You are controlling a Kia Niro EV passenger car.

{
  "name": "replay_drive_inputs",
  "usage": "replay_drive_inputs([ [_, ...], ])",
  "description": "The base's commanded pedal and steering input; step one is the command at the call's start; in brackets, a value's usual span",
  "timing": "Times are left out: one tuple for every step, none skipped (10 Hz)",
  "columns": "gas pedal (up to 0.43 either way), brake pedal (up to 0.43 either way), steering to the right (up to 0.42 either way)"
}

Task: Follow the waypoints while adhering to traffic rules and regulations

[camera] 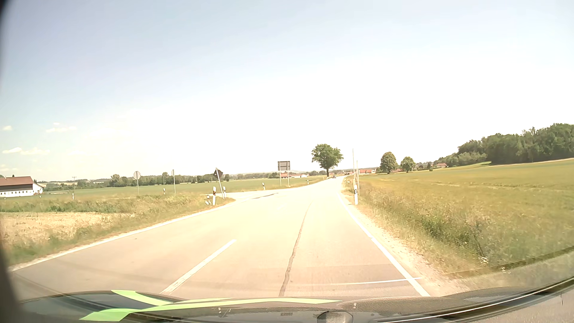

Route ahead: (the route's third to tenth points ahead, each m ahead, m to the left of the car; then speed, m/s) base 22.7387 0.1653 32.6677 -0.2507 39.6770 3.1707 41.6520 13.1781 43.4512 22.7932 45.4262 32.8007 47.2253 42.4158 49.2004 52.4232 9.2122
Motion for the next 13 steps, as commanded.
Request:
replay_drive_inputs([
  [0.0,0.207,0.005],
  [0.0,0.207,0.005],
  [0.0,0.207,0.005],
  [0.0,0.201,0.005],
  [0.0,0.189,0.005],
  [0.0,0.183,0.005],
  [0.0,0.183,0.005],
  [0.0,0.183,0.005],
  [0.0,0.183,0.005],
  [0.0,0.183,0.005],
  [0.0,0.183,0.005],
  [0.0,0.177,0.005],
  [0.0,0.177,0.005],
])
